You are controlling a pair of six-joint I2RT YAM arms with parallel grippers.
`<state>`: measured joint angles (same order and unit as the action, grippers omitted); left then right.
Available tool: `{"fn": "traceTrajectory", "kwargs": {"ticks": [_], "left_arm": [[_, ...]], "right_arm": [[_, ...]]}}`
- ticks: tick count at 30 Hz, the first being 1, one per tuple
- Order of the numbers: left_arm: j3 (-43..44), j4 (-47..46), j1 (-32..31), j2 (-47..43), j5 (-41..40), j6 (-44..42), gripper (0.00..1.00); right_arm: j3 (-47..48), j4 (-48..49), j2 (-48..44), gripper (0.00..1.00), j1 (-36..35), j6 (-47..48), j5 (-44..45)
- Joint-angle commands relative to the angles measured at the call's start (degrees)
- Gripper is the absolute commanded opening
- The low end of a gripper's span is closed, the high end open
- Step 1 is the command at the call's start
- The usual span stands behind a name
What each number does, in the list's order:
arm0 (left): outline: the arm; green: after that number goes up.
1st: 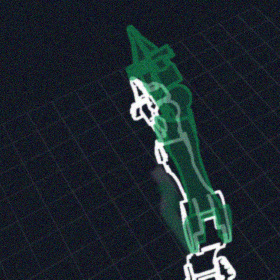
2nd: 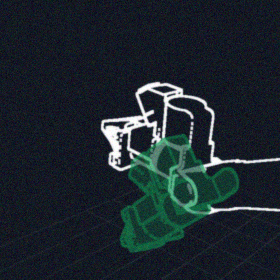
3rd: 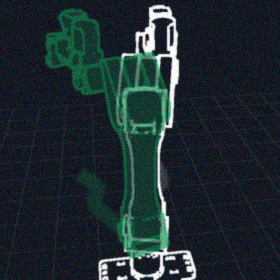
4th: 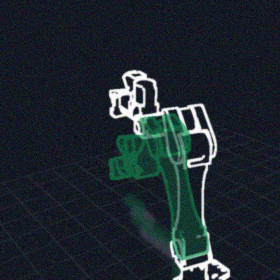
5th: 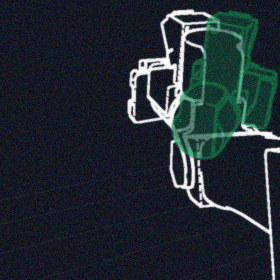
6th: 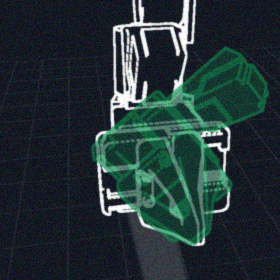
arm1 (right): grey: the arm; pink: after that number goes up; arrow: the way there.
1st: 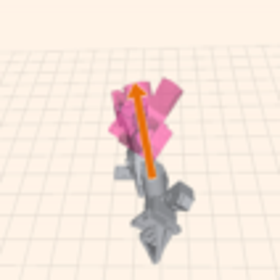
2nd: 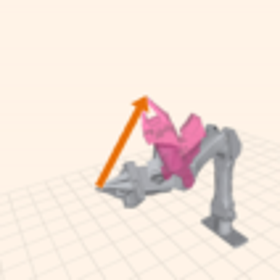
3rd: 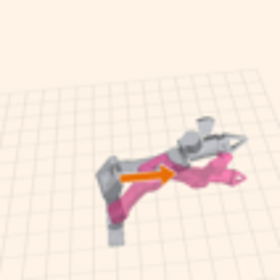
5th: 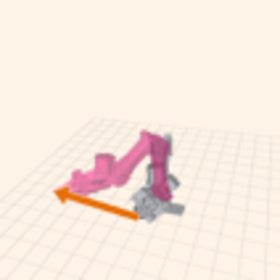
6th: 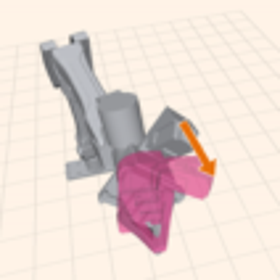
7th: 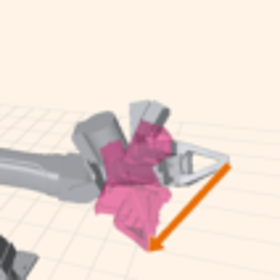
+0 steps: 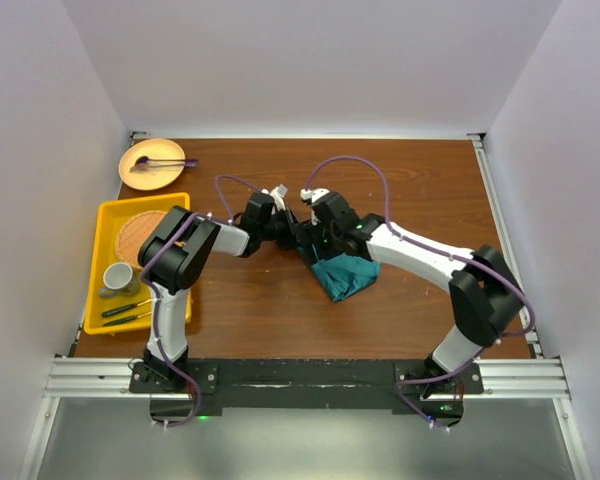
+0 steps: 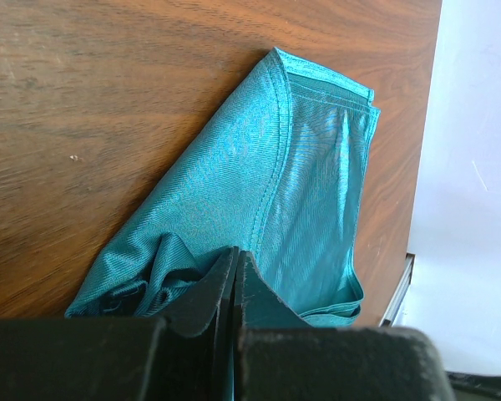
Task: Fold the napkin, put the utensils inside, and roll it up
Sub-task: Roll the napkin with the utensil
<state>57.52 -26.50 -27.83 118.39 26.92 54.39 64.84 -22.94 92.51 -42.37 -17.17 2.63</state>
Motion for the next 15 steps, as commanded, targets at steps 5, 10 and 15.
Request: {"fn": "traceTrajectory", "kwargs": {"ticks": [5,10,15], "left_arm": [[-1.44,10.15,0.15,3.78,-2.22,-1.92,0.01],[-1.71,10.42,0.15,3.34,-2.22,-1.83,0.01],[-2.06,10.07,0.15,3.34,-2.13,-1.13,0.01]], "right_arm": [[6.70,0.61,9.52,0.68,-6.40,2.84,14.84],[5.57,3.24,12.08,0.63,-7.81,2.41,17.05],[4.51,4.66,15.15,0.53,-8.26,1.00,17.31]]}}
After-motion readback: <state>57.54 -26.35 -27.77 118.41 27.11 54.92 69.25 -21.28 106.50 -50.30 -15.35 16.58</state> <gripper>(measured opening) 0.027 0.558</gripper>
